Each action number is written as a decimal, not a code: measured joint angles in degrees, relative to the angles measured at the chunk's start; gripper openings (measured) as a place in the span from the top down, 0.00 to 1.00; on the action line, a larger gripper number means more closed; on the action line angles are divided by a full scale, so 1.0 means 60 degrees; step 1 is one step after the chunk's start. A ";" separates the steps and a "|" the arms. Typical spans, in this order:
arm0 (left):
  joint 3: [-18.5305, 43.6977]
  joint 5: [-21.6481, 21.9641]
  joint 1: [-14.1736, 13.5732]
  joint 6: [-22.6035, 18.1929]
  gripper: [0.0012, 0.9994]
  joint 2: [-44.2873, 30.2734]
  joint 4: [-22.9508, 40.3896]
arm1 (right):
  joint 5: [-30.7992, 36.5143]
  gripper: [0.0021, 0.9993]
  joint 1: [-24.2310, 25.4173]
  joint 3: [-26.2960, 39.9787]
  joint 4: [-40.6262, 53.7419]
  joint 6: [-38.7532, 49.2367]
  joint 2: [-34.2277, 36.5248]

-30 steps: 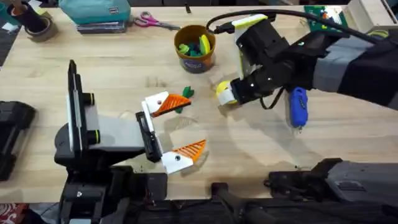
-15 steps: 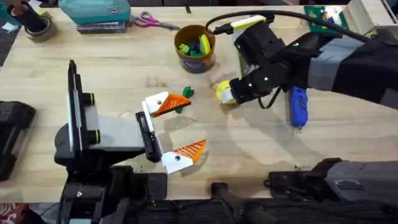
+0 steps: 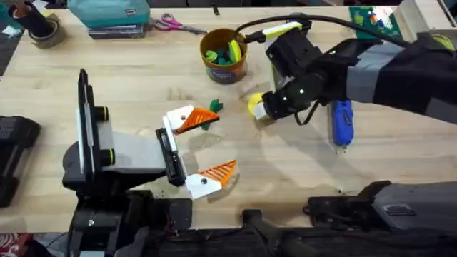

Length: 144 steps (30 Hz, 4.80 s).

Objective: Pick up the gripper from the table and insert it into the empty holder that is missing its gripper. Then pick up a screw, insert it into the mounting hole, and use the screwdriver to tighten it. Finally, clean up the table by picking up the vegetable and placing it into the bucket.

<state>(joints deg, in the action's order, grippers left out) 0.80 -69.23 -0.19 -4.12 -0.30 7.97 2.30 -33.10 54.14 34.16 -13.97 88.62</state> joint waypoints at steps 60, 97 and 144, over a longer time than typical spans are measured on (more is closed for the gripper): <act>0.0000 0.0000 0.0000 0.0000 0.01 0.0000 0.0000 | 0.0472 0.96 -0.0259 0.0002 -0.0107 -0.0053 0.0000; 0.0000 0.0000 0.0000 0.0000 0.01 -0.0004 0.0000 | 0.0472 1.00 -0.0259 0.4403 0.4325 0.0147 -0.0794; 0.0000 0.0000 0.0000 0.0002 0.01 0.0000 0.0000 | -0.0053 1.00 -0.2859 0.8657 0.5662 0.2817 0.0854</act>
<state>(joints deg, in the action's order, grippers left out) 0.80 -69.23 -0.19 -4.11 -0.30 7.97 1.98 -50.25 106.08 68.13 2.94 93.74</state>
